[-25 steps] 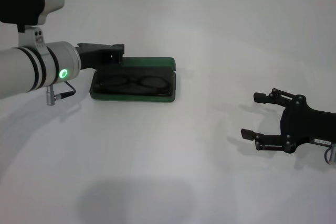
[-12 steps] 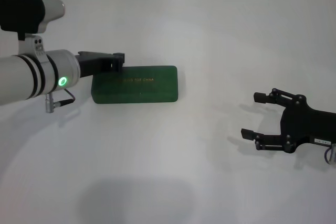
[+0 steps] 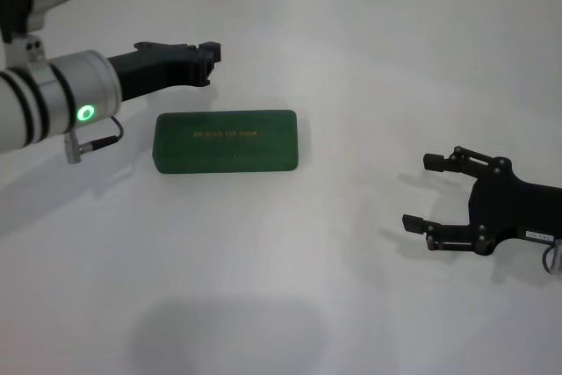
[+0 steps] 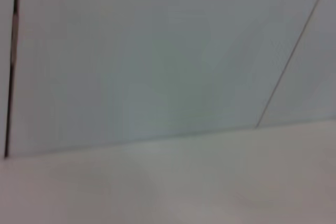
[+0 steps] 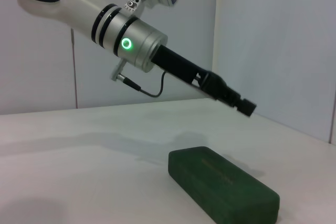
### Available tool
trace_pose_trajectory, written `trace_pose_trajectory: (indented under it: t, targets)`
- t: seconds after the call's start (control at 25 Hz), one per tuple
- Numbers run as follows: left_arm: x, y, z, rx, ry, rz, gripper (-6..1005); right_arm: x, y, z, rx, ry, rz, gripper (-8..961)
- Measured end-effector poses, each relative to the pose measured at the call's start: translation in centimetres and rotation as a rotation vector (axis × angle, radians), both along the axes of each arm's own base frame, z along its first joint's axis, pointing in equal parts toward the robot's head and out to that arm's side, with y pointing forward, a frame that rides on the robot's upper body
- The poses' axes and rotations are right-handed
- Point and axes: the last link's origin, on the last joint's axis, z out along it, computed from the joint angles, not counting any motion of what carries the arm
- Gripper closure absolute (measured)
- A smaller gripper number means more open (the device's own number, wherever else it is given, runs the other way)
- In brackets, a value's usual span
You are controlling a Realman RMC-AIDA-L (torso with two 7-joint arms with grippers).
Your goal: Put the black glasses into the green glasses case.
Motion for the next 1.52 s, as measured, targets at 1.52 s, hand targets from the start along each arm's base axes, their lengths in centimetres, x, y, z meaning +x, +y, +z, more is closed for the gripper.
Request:
trace_pose_trajectory:
  t: [1.52]
  targets:
    - [-9.5,-10.2,2.0,0.179,0.044,-0.434,628,-0.6,0.0,0.4,0.014,0.027,0.036,76]
